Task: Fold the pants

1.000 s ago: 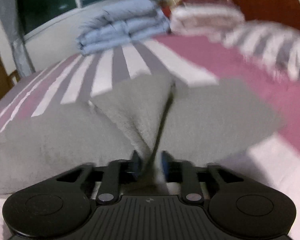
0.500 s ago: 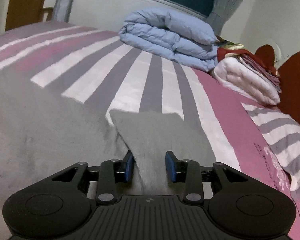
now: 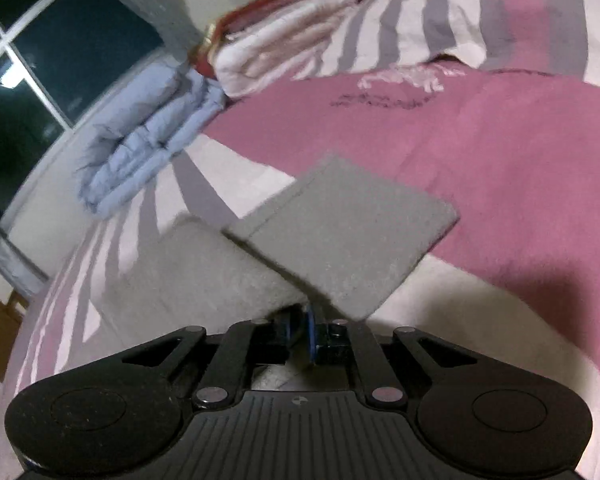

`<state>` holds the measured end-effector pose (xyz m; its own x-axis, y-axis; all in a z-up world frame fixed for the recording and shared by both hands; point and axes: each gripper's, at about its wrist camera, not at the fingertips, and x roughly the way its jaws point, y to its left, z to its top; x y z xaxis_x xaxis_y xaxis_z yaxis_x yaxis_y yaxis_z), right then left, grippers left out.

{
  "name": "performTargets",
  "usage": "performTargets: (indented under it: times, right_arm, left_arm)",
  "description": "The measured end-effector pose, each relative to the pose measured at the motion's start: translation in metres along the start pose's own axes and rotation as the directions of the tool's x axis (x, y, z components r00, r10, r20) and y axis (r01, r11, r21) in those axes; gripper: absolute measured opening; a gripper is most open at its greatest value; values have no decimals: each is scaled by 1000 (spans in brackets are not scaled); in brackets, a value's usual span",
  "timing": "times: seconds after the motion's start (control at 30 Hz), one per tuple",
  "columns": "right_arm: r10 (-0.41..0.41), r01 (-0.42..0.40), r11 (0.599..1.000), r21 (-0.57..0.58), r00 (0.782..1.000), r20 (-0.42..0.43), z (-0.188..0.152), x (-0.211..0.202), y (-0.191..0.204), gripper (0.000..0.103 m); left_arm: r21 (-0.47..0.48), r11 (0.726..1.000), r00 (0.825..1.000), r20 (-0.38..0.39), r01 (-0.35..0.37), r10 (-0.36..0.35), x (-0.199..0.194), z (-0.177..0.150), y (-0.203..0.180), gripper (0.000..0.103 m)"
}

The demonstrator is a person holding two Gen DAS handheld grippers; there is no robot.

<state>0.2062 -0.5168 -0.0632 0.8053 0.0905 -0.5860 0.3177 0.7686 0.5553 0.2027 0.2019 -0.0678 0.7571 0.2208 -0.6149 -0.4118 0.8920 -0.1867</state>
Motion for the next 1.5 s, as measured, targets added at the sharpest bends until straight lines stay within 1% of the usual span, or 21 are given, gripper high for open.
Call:
performTargets:
  times: [0.07,0.13,0.23,0.33,0.47,0.57,0.77,0.83,0.97,1.07,1.1,1.13,1.17,1.2,1.23,1.3,1.33,1.37,1.4,1.47,1.5]
  right_arm:
    - [-6,6,999,-42,1000,16,7,-1,5,24]
    - [-17,22,994,-108,999,44,10,-1,13,45]
    - [11,0,972,-234,999,47,1,-14,31,45]
    - [14,4,925,-379,999,43,-10,-16,53,45]
    - [3,53,804,-592,996,95,-35,-24,77,45]
    - [0,98,690,-717,991,136,-51,-23,93,45]
    - [24,126,544,-830,986,166,-62,-8,113,45]
    - [19,135,451,-883,987,160,-67,-1,121,46]
    - [30,85,372,-925,994,103,-70,6,123,46]
    - [48,75,404,-912,994,103,-65,5,116,43]
    - [53,67,438,-896,994,100,-60,5,114,27]
    - [54,46,500,-865,995,84,-51,5,109,7]
    - [62,24,581,-813,995,74,-39,1,104,6]
    - [78,-1,696,-718,994,74,-24,-2,95,6]
    - [92,-24,814,-581,992,87,-7,-7,78,6]
    - [123,-98,976,-193,985,123,20,-18,28,6]
    - [114,-120,992,42,985,132,26,-17,-6,6]
    - [97,-121,967,225,989,114,25,-11,-34,6]
    - [81,-98,937,336,995,65,20,2,-57,6]
    - [96,-88,926,367,995,-2,11,17,-72,6]
    - [109,-107,930,351,994,12,8,18,-75,6]
  left_arm:
    - [-1,1000,1000,0,0,0,0,0,0,98]
    - [0,1000,1000,1,-3,3,0,0,0,97]
    - [-1,1000,1000,2,-4,4,-1,0,0,97]
    - [4,1000,1000,4,-11,11,-1,0,-2,97]
    - [2,1000,1000,3,-8,8,0,0,-2,97]
    - [-1,1000,1000,2,-5,5,-1,0,-1,97]
    - [-5,1000,1000,2,3,-3,-2,0,2,97]
    - [-6,1000,1000,2,5,-5,-2,0,2,97]
    - [-7,1000,1000,0,3,-3,-1,1,2,97]
    - [-8,1000,1000,0,3,-3,-1,1,2,97]
    - [-8,1000,1000,0,3,-3,-1,1,2,97]
    - [-8,1000,1000,0,4,-4,-1,1,2,97]
    - [-9,1000,1000,0,4,-4,-1,1,2,97]
    - [-9,1000,1000,0,4,-4,-1,1,2,97]
    - [-9,1000,1000,0,4,-4,-1,1,1,97]
    - [-9,1000,1000,0,5,-5,-1,1,2,98]
    - [-9,1000,1000,-1,5,-5,-1,1,2,98]
    - [-9,1000,1000,-1,5,-5,-1,1,2,98]
    - [-9,1000,1000,-2,4,-4,-1,1,2,98]
    - [-9,1000,1000,-2,4,-4,-1,0,2,98]
    - [-9,1000,1000,-2,4,-4,-1,0,2,97]
